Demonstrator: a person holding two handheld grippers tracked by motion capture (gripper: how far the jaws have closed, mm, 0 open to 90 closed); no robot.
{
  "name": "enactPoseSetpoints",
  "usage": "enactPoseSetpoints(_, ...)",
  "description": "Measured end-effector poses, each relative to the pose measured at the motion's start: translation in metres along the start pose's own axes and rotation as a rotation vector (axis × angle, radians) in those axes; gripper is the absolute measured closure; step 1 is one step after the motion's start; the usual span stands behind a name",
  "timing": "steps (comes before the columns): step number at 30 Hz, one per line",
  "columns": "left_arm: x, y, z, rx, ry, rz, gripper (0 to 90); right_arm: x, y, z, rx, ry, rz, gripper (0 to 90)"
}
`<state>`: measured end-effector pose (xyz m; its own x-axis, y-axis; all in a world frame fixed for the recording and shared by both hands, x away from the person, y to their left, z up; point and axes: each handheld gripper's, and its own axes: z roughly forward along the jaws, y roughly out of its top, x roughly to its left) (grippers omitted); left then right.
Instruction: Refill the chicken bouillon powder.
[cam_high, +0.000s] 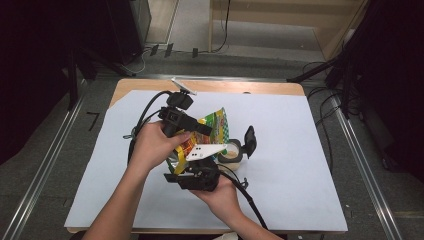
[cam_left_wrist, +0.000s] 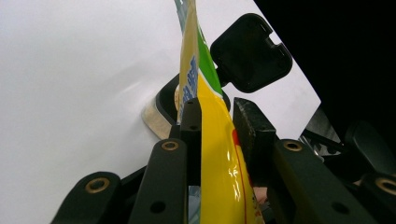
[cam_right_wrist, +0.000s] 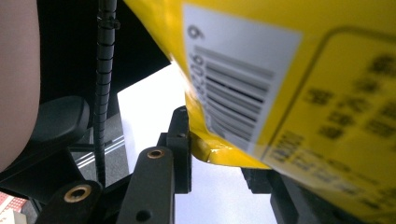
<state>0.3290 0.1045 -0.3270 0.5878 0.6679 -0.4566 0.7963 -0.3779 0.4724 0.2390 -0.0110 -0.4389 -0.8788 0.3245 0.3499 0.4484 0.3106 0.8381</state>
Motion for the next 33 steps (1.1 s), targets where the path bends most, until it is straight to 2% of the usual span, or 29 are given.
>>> enactPoseSetpoints(33, 0.0024, -0.0001, -0.0008, 0.005, -0.011, -0.016, 74.6, 0.0029, 0.0018, -0.0014, 0.003, 0.005, -0.004, 69.6)
